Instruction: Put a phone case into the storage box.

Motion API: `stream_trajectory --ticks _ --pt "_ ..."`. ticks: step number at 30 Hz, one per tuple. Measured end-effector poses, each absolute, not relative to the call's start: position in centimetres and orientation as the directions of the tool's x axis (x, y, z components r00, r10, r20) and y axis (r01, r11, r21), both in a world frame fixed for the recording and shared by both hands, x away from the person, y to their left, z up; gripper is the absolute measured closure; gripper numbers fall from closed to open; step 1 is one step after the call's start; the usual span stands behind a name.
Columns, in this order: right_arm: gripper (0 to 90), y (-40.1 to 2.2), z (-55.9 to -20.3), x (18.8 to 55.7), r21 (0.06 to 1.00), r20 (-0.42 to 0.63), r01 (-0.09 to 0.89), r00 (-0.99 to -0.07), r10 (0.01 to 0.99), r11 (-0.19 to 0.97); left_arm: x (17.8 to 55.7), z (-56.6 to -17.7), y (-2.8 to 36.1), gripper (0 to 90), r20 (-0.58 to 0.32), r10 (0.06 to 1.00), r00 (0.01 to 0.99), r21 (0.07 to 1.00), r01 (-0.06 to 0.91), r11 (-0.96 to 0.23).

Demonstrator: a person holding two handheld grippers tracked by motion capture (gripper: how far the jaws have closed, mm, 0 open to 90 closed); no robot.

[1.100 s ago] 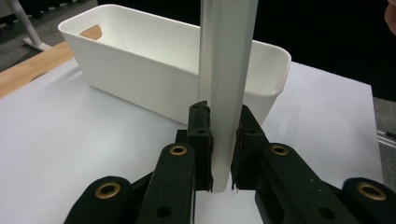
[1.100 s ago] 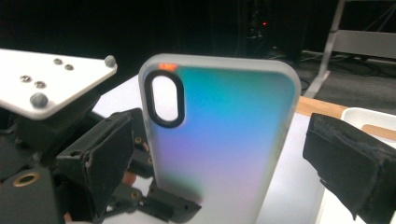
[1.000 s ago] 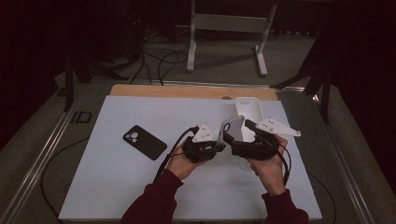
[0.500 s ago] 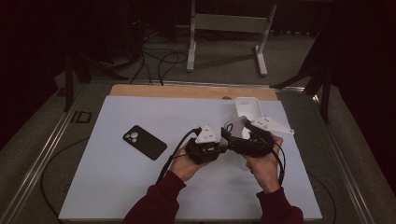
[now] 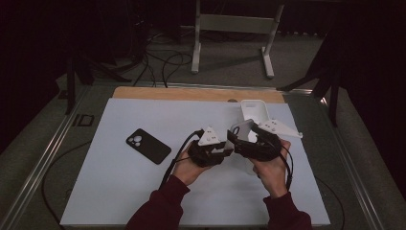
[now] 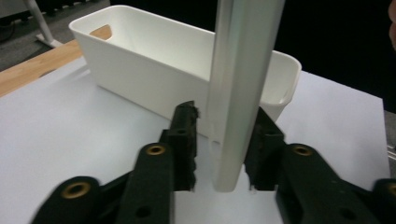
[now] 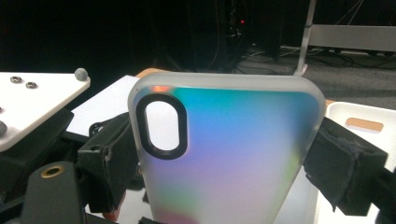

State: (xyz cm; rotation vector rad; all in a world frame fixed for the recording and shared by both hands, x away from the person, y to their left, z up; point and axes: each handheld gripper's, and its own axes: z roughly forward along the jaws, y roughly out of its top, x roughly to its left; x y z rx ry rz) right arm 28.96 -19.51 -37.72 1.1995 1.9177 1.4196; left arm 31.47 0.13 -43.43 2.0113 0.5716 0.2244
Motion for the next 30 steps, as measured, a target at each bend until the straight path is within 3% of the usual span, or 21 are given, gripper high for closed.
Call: stream_trajectory --ticks 11,12,15,25,30 --pt "16.4 -20.1 -37.6 29.5 0.926 0.125 0.37 -0.495 0.86 0.078 31.5 -43.1 2.4 35.9 -0.085 0.567 0.819 0.88 0.329 -0.343" --pt "16.4 -20.1 -37.4 29.6 0.927 0.122 0.367 -0.495 0.86 0.079 31.5 -43.1 2.6 25.6 -0.082 0.574 0.815 0.882 0.328 -0.339" --pt "16.5 -20.2 -37.2 29.7 0.929 0.115 0.359 -0.498 0.859 0.084 31.4 -43.0 3.2 15.3 -0.075 0.6 0.796 0.883 0.333 -0.331" --pt "16.4 -20.3 -36.9 30.0 0.931 0.107 0.354 -0.498 0.861 0.089 31.4 -42.9 5.1 1.0 -0.038 0.641 0.767 0.878 0.331 -0.345" --pt "16.5 -20.5 -36.7 30.2 0.932 0.106 0.351 -0.495 0.863 0.087 31.3 -42.9 6.2 1.0 -0.029 0.649 0.76 0.879 0.329 -0.346"
